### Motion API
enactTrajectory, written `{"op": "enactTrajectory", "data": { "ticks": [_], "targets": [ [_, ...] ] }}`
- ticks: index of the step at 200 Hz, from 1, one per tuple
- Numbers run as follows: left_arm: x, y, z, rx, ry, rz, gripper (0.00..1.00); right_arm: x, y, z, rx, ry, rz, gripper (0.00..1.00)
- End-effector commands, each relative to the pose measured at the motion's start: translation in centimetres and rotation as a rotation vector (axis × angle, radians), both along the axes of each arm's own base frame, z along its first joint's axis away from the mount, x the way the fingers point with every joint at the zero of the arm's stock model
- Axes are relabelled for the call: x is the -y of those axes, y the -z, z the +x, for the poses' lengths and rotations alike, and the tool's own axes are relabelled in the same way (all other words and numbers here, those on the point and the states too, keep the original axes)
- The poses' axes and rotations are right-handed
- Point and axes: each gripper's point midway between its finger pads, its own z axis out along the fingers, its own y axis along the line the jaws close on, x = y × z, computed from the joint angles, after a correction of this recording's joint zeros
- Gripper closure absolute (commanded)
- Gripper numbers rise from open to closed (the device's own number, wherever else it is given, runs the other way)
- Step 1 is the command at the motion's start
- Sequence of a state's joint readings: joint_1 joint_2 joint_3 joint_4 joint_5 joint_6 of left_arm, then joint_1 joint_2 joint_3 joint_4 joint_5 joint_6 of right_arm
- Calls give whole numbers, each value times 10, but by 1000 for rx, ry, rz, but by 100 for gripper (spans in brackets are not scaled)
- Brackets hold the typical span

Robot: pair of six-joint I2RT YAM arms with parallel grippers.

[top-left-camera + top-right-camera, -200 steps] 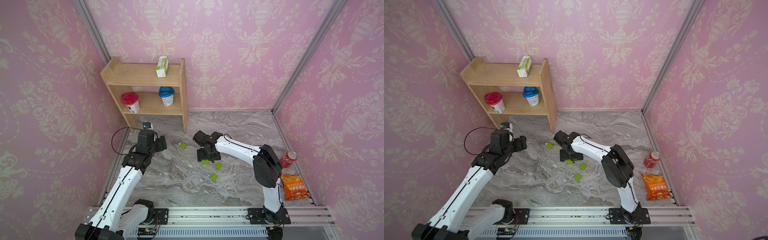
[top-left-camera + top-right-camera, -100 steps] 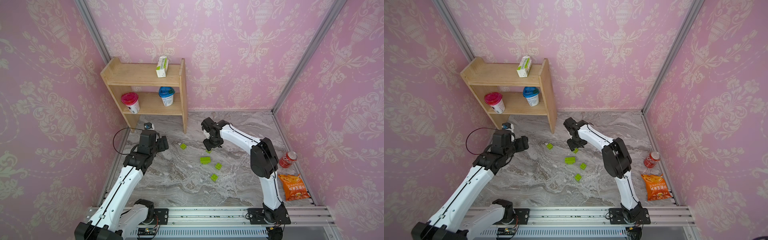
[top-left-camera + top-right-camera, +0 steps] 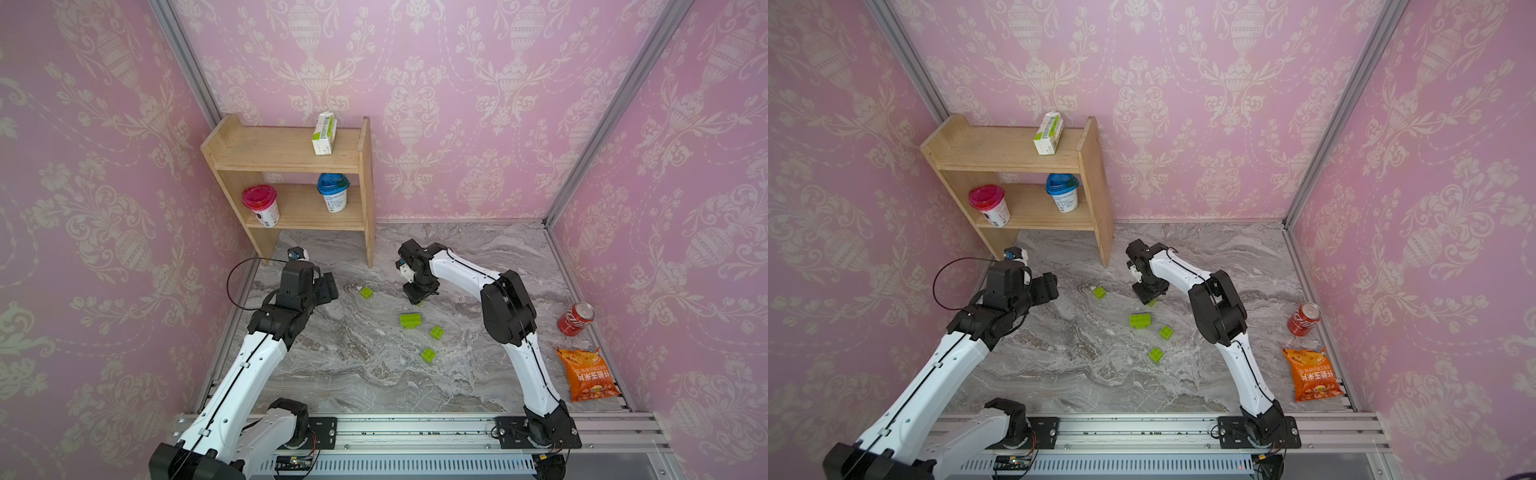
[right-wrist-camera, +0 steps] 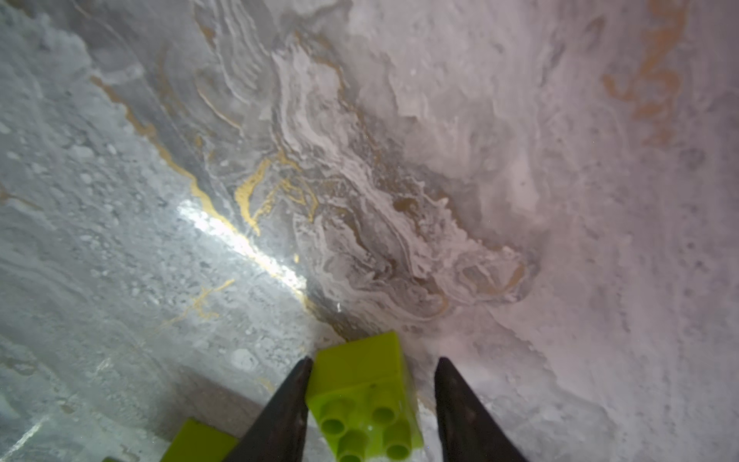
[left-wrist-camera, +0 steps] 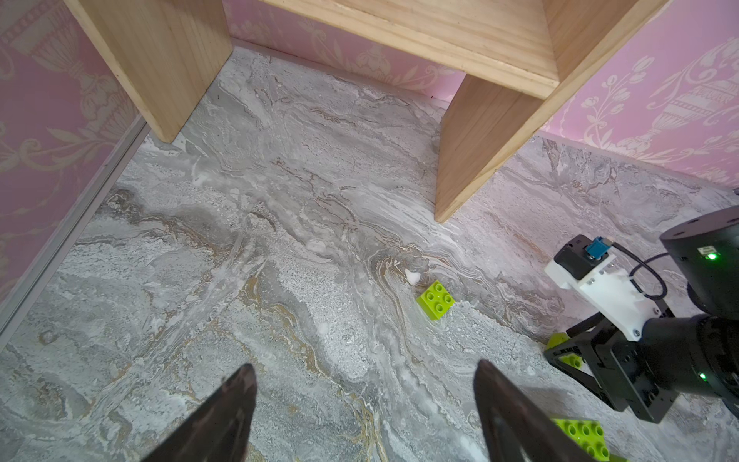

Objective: Assemble the letter v with lego
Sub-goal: Pick up the lego brick from the center of the board, then place the lego brick at the center of the board, then pick up the lego brick from the center of the board.

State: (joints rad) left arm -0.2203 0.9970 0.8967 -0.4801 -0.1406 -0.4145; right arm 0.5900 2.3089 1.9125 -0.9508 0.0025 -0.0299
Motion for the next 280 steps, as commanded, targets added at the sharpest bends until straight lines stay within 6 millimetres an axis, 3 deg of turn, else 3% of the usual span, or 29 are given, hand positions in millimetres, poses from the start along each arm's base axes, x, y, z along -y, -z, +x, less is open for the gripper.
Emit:
{"op": "enactTrajectory", "data": {
  "ticks": [1,30,55,79,119,156,176,202,225,253,280],
  "targets": [
    [0,7,-1,-22,-21,-3,14,7,-1,-6,-23,14,3,57],
    [2,7,1,-20,-20,-10,14,20,-9,-5,-1,92,15,69],
    [4,8,1,-19,-22,-13,14,54,-29,-8,49,315,20,81],
    [12,13,2,-21,-9,-22,14,93,-38,-31,74,549,26,80],
    [37,25,6,-27,31,-31,14,118,-16,-76,30,681,21,78],
    [56,35,4,-30,52,-36,15,124,6,-96,-8,718,27,77],
    [64,42,0,-36,57,-44,15,127,12,-102,-20,722,12,70],
    [67,48,-3,-46,60,-29,15,127,7,-105,-22,699,17,41],
    [67,46,-4,-42,60,-23,15,131,-14,-106,5,644,7,27],
    [66,42,-4,-29,57,-16,15,124,-40,-110,56,454,26,23],
    [66,43,-2,-30,56,-14,15,91,-51,-122,70,157,69,35]
  ]
}}
